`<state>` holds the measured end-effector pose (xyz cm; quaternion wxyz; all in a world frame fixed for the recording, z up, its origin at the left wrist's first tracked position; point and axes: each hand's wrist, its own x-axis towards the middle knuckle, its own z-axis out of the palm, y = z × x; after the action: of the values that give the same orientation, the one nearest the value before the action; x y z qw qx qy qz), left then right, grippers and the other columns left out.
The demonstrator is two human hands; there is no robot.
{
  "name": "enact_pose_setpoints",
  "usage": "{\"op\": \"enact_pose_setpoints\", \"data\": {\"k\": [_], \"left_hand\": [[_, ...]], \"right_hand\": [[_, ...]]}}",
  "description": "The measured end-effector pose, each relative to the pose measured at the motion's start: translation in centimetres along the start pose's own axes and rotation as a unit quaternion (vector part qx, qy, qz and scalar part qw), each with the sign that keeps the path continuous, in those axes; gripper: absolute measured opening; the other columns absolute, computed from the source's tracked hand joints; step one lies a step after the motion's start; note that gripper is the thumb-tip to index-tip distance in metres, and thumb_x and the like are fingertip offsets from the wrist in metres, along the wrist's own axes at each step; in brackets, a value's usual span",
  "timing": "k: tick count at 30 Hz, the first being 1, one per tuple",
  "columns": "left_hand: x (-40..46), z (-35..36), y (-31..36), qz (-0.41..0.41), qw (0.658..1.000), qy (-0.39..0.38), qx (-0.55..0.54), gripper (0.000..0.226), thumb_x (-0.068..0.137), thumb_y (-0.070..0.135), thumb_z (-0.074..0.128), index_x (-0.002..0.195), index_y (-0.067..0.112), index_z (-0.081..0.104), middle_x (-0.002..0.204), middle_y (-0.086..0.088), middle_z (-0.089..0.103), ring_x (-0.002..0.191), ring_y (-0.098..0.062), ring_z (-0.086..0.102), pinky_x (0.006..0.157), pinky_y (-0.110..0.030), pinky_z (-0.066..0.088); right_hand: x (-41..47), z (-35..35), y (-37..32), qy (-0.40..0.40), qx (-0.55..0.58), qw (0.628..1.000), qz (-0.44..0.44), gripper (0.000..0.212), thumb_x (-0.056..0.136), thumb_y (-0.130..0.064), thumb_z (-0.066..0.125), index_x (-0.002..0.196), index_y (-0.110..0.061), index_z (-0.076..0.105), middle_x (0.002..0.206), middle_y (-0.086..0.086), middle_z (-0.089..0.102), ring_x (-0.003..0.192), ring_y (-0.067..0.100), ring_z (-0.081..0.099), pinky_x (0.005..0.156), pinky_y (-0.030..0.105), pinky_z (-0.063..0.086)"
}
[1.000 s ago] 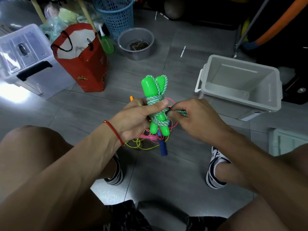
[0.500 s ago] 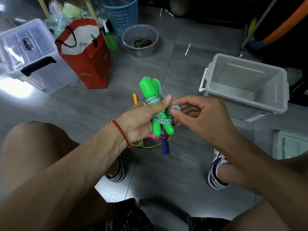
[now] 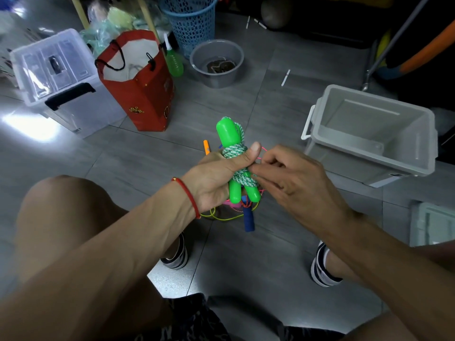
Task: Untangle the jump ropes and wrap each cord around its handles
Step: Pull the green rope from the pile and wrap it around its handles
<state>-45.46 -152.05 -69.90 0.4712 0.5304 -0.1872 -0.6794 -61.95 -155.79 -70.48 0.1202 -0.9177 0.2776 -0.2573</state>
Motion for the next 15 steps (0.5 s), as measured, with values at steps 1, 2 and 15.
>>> {"op": "enact_pose_setpoints", "data": {"k": [1, 2, 15], "left_hand": [[0.0, 0.1, -0.1, 0.020, 1.000, 0.015, -0.004, 0.066, 0.078, 0.033, 0.075, 0.123, -0.012, 0.054, 0.107, -0.028, 0.060, 0.095, -0.038, 0.060, 0.088, -0.055, 0.052], [0.2, 0.2, -0.2, 0.035, 0.999, 0.032, -0.011, 0.058, 0.077, 0.032, 0.075, 0.117, -0.007, 0.058, 0.097, -0.025, 0.061, 0.087, -0.034, 0.062, 0.079, -0.049, 0.056], [0.0, 0.5, -0.1, 0.056, 0.994, 0.079, -0.043, 0.046, 0.090, 0.028, 0.070, 0.117, -0.008, 0.058, 0.100, -0.024, 0.059, 0.088, -0.034, 0.059, 0.080, -0.046, 0.056]], "right_hand": [[-0.1, 0.1, -0.3, 0.004, -0.003, 1.000, -0.003, 0.005, 0.088, -0.007, 0.065, 0.085, -0.005, 0.069, 0.083, 0.006, 0.055, 0.068, 0.020, 0.051, 0.058, 0.040, 0.048], [-0.1, 0.4, -0.4, 0.007, 0.002, 1.000, -0.002, 0.005, 0.089, -0.006, 0.063, 0.089, -0.005, 0.069, 0.083, 0.007, 0.055, 0.068, 0.020, 0.052, 0.058, 0.039, 0.049], [0.1, 1.3, -0.2, 0.093, 0.160, 0.978, 0.097, 0.011, 0.085, -0.013, 0.078, 0.094, -0.008, 0.078, 0.081, 0.002, 0.070, 0.070, 0.013, 0.064, 0.069, 0.026, 0.053]]}}
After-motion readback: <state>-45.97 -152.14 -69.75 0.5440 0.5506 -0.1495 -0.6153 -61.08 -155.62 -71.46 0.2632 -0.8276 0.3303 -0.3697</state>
